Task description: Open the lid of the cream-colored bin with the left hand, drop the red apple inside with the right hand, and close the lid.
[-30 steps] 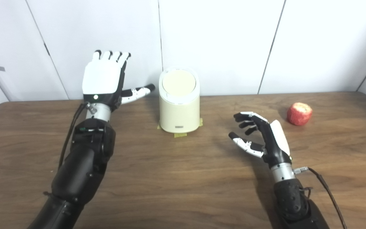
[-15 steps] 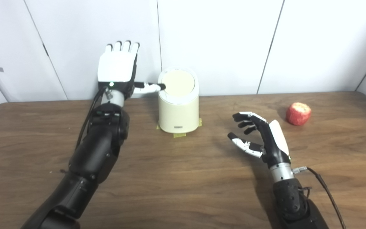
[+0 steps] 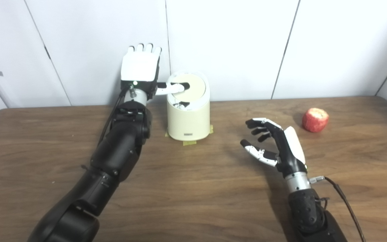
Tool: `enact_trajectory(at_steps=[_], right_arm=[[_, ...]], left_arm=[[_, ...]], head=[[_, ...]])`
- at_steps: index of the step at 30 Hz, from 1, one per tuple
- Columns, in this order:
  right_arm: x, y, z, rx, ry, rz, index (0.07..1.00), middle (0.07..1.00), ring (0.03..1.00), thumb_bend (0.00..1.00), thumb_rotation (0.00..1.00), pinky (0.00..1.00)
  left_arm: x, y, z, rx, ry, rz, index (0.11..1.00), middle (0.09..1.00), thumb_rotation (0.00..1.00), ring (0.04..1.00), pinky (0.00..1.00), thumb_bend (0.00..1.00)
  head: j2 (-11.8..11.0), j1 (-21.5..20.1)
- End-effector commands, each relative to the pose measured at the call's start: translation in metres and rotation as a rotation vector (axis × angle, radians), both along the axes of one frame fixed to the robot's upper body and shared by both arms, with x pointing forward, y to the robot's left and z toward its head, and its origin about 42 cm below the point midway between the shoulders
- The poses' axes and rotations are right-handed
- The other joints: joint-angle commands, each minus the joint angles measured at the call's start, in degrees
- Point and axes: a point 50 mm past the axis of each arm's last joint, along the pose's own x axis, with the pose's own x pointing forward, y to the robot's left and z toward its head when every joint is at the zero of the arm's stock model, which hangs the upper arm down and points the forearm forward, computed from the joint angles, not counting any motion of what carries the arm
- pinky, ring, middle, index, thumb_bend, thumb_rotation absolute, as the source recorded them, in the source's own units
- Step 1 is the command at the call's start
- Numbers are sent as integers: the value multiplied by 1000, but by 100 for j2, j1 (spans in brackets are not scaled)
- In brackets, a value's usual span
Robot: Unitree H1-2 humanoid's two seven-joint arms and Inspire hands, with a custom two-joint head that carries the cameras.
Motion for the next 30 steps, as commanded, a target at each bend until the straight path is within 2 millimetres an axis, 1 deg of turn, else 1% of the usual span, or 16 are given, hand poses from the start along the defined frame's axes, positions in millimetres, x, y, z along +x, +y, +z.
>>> enact_trajectory(at_steps=[1,3,5,6,8,10,11,14,15,16,17,20,22,23,26,30], right_arm=[[-1,8,3,26,-36,6,664,668,618,298,326,488],[-1,8,4,27,-38,6,665,668,613,298,357,481],[-1,9,5,27,-34,2,665,662,599,299,354,464],[-1,9,5,27,-35,2,665,660,600,299,333,466],[-2,9,5,28,-37,4,665,661,603,297,324,471],[-2,9,5,27,-30,3,666,664,612,298,351,484],[-2,9,5,28,-26,3,668,667,618,300,360,492],[-2,10,5,27,-31,5,668,671,622,299,353,498],[-2,10,6,25,-31,4,668,674,624,298,351,497],[-2,10,6,23,-32,3,668,674,623,298,351,495],[-2,9,6,23,-32,4,668,674,622,298,350,493],[-1,10,5,25,-37,8,668,670,613,303,342,484],[-1,10,5,27,-37,7,666,668,613,305,337,484],[-1,11,6,27,-37,6,665,666,611,304,337,483],[-1,11,5,29,-40,7,663,663,609,304,326,479],[0,11,4,28,-43,10,663,661,598,302,320,460]], left_arm=[[9,-8,38,3,-113,0,955,994,967,1000,1000,867],[12,-11,36,7,-102,2,956,990,950,1000,1000,871],[14,-13,33,9,-89,9,957,985,936,1000,1000,877],[16,-15,31,14,-83,12,962,983,932,1000,1000,882],[17,-16,28,48,-79,17,968,981,934,1000,1000,889],[18,-18,24,84,-87,15,966,973,901,1000,1000,893],[18,-18,22,108,-91,14,964,970,870,1000,1000,891],[19,-19,18,166,-111,9,960,966,827,1000,1000,909],[19,-18,17,173,-117,4,958,966,767,1000,1000,946],[18,-17,17,176,-129,-8,960,967,732,1000,1000,967],[18,-16,17,178,-134,-19,956,961,672,995,1000,984],[17,-13,17,178,-141,-29,955,966,517,1000,1000,1000],[17,-12,16,189,-142,-24,960,970,386,1000,1000,1000],[16,-12,16,198,-141,-22,964,975,349,1000,1000,1000],[16,-11,16,225,-124,-15,983,994,284,1000,1000,1000],[15,-9,15,268,-116,-14,994,1000,261,1000,1000,1000]], head=[[7,5],[9,-11],[12,-22],[17,-16],[17,-8],[23,-13],[28,-14],[42,-5],[42,-5],[42,-5],[42,-5],[30,-15],[35,-11],[35,-11],[44,7],[44,-7]])
